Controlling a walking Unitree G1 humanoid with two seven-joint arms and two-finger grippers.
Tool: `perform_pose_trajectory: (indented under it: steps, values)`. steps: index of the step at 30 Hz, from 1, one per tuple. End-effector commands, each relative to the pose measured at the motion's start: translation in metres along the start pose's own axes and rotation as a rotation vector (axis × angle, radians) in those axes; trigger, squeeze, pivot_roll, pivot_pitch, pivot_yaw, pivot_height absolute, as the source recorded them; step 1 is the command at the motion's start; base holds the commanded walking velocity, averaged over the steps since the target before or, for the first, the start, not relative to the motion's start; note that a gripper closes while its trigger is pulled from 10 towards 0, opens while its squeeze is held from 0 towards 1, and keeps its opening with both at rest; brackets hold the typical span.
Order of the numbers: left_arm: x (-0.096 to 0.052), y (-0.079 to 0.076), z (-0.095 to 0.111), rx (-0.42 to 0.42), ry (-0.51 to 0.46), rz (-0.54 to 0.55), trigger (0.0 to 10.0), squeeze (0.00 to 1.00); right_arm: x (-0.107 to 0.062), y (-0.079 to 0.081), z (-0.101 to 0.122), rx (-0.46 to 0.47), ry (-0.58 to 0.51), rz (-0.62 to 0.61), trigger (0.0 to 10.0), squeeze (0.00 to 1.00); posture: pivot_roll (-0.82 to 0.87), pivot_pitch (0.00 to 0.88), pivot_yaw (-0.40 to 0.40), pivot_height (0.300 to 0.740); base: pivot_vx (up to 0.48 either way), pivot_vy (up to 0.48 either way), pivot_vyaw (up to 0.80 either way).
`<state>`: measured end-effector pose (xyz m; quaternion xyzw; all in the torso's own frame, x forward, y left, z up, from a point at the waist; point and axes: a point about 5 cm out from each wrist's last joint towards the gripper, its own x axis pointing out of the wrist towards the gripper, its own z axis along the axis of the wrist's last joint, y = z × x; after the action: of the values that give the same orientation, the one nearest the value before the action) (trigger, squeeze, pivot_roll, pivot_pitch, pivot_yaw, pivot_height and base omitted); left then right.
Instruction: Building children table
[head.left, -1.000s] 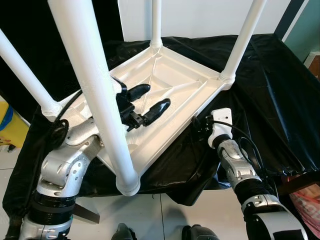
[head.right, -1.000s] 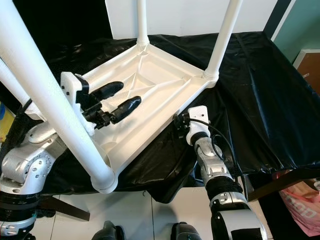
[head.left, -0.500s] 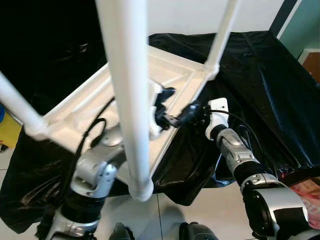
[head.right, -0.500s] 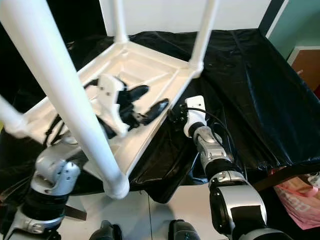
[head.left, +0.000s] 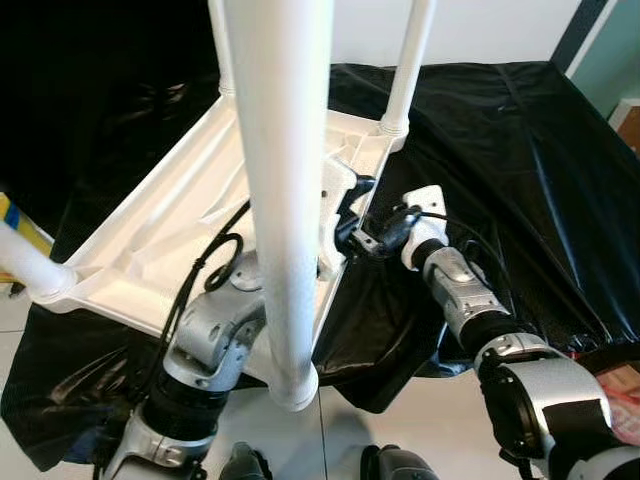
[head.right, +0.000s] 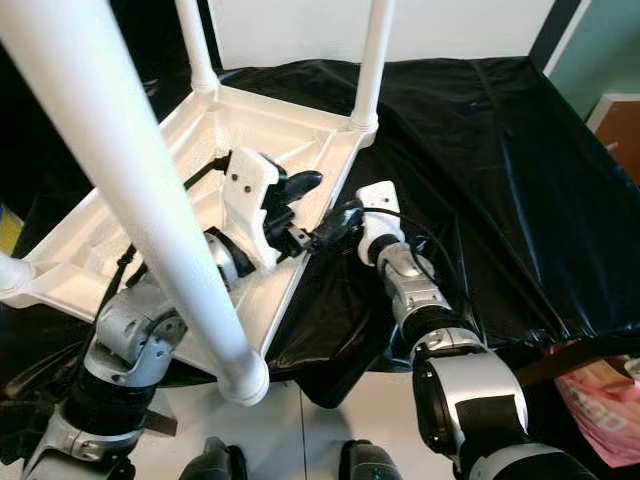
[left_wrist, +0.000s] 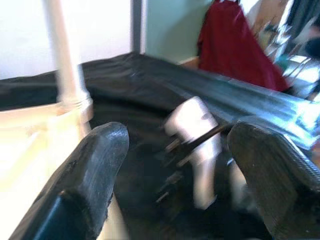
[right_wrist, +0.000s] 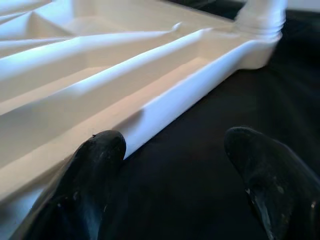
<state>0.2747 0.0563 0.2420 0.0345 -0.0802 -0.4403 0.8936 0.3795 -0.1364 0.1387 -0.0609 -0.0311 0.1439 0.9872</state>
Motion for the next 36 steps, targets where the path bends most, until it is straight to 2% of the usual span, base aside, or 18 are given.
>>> perform_pose_trajectory:
  steps: [1, 3, 6, 8, 9, 10, 12, 13, 14, 17, 18, 20, 23, 25, 28, 30, 31, 36]
  values:
    - [-0.004, 0.005, -0.002, 0.019, 0.008, -0.002, 10.0, 0.00, -0.007, -0.006, -0.008, -0.003, 0.010, -0.021, 10.0, 0.00, 0.02, 0.137, -0.016, 0.740, 0.000, 0.000, 0.00]
    - [-0.020, 0.024, -0.009, 0.080, 0.078, 0.011, 10.0, 0.00, -0.020, -0.010, -0.010, 0.002, -0.053, 0.005, 10.0, 0.00, 0.02, 0.139, -0.014, 0.740, 0.000, 0.000, 0.00]
    - [-0.029, 0.034, -0.014, 0.106, 0.118, 0.016, 10.0, 0.00, -0.027, -0.008, -0.012, 0.018, -0.081, 0.029, 10.0, 0.00, 0.01, 0.137, -0.015, 0.740, 0.000, 0.000, 0.00]
    - [-0.041, 0.046, -0.019, 0.155, 0.167, 0.019, 10.0, 0.00, -0.041, 0.002, -0.013, 0.025, -0.122, 0.085, 10.0, 0.00, 0.00, 0.138, -0.014, 0.740, 0.000, 0.000, 0.00]
    - [-0.041, 0.046, -0.019, 0.155, 0.167, 0.019, 10.0, 0.00, -0.041, 0.002, -0.013, 0.025, -0.122, 0.085, 10.0, 0.00, 0.00, 0.138, -0.014, 0.740, 0.000, 0.000, 0.00]
    - [-0.048, 0.051, -0.020, 0.181, 0.181, 0.007, 10.0, 0.00, -0.051, 0.011, -0.013, 0.028, -0.143, 0.142, 10.0, 0.00, -0.01, 0.138, -0.008, 0.740, 0.000, 0.000, 0.00]
    - [-0.048, 0.051, -0.020, 0.181, 0.181, 0.007, 10.0, 0.00, -0.051, 0.011, -0.013, 0.028, -0.143, 0.142, 10.0, 0.00, -0.01, 0.138, -0.008, 0.740, 0.000, 0.000, 0.00]
    - [-0.053, 0.056, -0.021, 0.195, 0.195, -0.003, 10.0, 0.00, -0.062, 0.019, -0.011, 0.041, -0.159, 0.191, 10.0, 0.00, -0.02, 0.136, -0.005, 0.740, 0.000, 0.000, 0.00]
    - [-0.053, 0.056, -0.021, 0.195, 0.195, -0.003, 10.0, 0.00, -0.062, 0.019, -0.011, 0.041, -0.159, 0.191, 10.0, 0.00, -0.02, 0.136, -0.005, 0.740, 0.000, 0.000, 0.00]
    - [-0.064, 0.064, -0.029, 0.209, 0.246, -0.019, 10.0, 0.00, -0.083, 0.030, -0.006, 0.060, -0.170, 0.287, 10.0, 0.00, -0.03, 0.130, 0.005, 0.740, 0.000, 0.000, 0.00]
    - [-0.064, 0.064, -0.029, 0.209, 0.246, -0.019, 10.0, 0.00, -0.083, 0.030, -0.006, 0.060, -0.170, 0.287, 10.0, 0.00, -0.03, 0.130, 0.005, 0.740, 0.000, 0.000, 0.00]
    - [-0.074, 0.070, -0.038, 0.212, 0.310, -0.038, 10.0, 0.00, -0.104, 0.033, -0.002, 0.044, -0.129, 0.423, 10.0, 0.00, -0.05, 0.125, 0.016, 0.740, 0.000, 0.000, 0.00]
    - [-0.077, 0.072, -0.040, 0.211, 0.328, -0.041, 10.0, 0.00, -0.112, 0.033, -0.002, 0.041, -0.106, 0.476, 10.0, 0.00, -0.05, 0.125, 0.016, 0.740, 0.000, 0.000, 0.00]
    - [-0.080, 0.074, -0.040, 0.209, 0.333, -0.061, 10.0, 0.00, -0.131, 0.027, 0.005, 0.039, -0.052, 0.597, 10.0, 0.00, -0.06, 0.123, 0.025, 0.740, 0.000, 0.000, 0.00]
    - [-0.081, 0.075, -0.039, 0.213, 0.327, -0.070, 10.0, 0.00, -0.137, 0.026, 0.010, 0.050, -0.034, 0.631, 10.0, 0.00, -0.06, 0.123, 0.025, 0.740, 0.000, 0.000, 0.00]
    - [-0.081, 0.075, -0.037, 0.198, 0.311, -0.083, 10.0, 0.00, -0.146, 0.026, 0.014, 0.022, -0.002, 0.732, 10.0, 0.00, -0.06, 0.122, 0.034, 0.740, 0.000, 0.000, 0.00]
    - [-0.081, 0.075, -0.037, 0.198, 0.311, -0.083, 10.0, 0.00, -0.146, 0.026, 0.014, 0.022, -0.002, 0.732, 10.0, 0.00, -0.06, 0.122, 0.034, 0.740, 0.000, 0.000, 0.00]
    - [-0.082, 0.080, -0.034, 0.197, 0.304, -0.089, 10.0, 0.00, -0.160, 0.033, 0.020, 0.000, 0.068, 1.002, 10.0, 0.00, -0.05, 0.111, 0.045, 0.740, 0.000, 0.000, 0.00]
